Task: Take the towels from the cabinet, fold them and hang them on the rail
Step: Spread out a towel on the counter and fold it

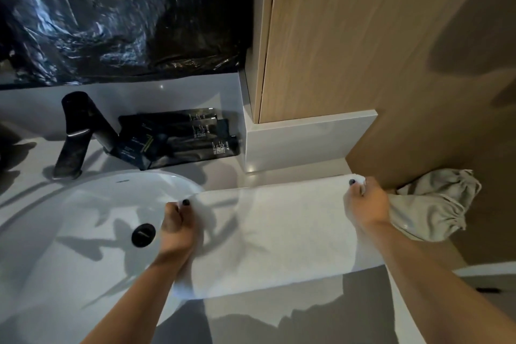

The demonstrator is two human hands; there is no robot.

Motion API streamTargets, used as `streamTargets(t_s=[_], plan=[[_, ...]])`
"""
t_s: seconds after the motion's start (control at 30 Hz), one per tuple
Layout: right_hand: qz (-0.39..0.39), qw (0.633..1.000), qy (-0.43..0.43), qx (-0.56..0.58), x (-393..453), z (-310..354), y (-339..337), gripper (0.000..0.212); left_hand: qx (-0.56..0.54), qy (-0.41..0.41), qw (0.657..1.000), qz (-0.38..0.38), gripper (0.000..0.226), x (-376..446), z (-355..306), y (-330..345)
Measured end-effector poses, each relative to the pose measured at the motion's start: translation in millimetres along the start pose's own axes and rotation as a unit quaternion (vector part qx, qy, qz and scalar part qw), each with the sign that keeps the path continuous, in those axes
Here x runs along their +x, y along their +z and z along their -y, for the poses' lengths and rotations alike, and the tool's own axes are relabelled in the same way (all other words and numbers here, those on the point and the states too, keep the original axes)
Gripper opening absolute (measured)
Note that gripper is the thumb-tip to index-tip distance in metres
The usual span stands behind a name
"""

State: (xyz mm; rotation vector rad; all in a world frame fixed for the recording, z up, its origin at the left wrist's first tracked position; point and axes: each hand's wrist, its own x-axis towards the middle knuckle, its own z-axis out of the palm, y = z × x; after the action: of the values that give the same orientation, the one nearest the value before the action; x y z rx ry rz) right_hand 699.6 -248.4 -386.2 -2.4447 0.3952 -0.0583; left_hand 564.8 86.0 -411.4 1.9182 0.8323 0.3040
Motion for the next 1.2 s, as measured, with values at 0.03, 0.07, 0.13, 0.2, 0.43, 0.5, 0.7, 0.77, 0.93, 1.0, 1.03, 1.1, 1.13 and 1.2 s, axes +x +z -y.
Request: streamTargets(t_s=[0.03, 0.07, 0.13, 0.2, 0.43, 0.5, 0.7, 0.77, 0.93, 1.0, 1.03, 1.1, 1.13, 1.2], plan=[[-0.009, 1.000, 0.003, -0.003, -1, 1, 2, 0.014, 0.007, -0.010, 1.000, 0.002, 0.037, 1, -3, 1], [-0.021, 1.000, 0.005, -0.009, -1, 2, 3, 0.014, 0.020, -0.017, 1.000, -0.008, 0.036, 2, -5, 2], [-0.041, 0.999, 0.008, -0.024, -2, 3, 7, 0.016, 0.048, -0.020, 0.998, -0.032, 0.034, 5, -11, 3], [-0.057, 0.997, 0.004, -0.043, -3, 3, 9, 0.015, 0.083, -0.011, 0.995, -0.049, 0.033, 5, -19, 3], [-0.090, 0.994, -0.020, -0.064, -8, 0, 13, 0.015, 0.154, 0.014, 0.987, -0.046, 0.023, 13, -38, 3], [-0.088, 0.995, -0.030, -0.047, -9, -2, 13, 0.012, 0.175, -0.021, 0.984, -0.028, 0.027, 20, -39, 8], [-0.066, 0.997, -0.028, -0.006, -6, -2, 9, 0.017, 0.215, -0.102, 0.971, -0.004, 0.037, 27, -46, 16], [-0.085, 0.995, -0.050, 0.011, -9, 7, 6, 0.029, 0.221, -0.096, 0.970, -0.016, 0.036, 19, -56, 14], [0.004, 0.951, -0.309, -0.023, -54, 37, 18, 0.055, 0.293, 0.183, 0.937, 0.055, 0.062, -31, -68, 35], [0.103, 0.911, -0.388, -0.093, -75, 48, 35, 0.055, 0.344, 0.275, 0.885, 0.153, 0.067, -44, -58, 54], [0.148, 0.893, -0.403, -0.136, -80, 51, 43, 0.058, 0.370, 0.286, 0.864, 0.185, 0.068, -46, -51, 62], [0.213, 0.874, -0.383, -0.209, -79, 49, 55, 0.072, 0.394, 0.276, 0.854, 0.198, 0.065, -40, -43, 70], [0.222, 0.871, -0.374, -0.228, -75, 48, 58, 0.073, 0.396, 0.272, 0.856, 0.192, 0.064, -37, -42, 72], [0.220, 0.864, -0.378, -0.248, -68, 45, 58, 0.071, 0.415, 0.273, 0.849, 0.183, 0.065, -32, -43, 73]])
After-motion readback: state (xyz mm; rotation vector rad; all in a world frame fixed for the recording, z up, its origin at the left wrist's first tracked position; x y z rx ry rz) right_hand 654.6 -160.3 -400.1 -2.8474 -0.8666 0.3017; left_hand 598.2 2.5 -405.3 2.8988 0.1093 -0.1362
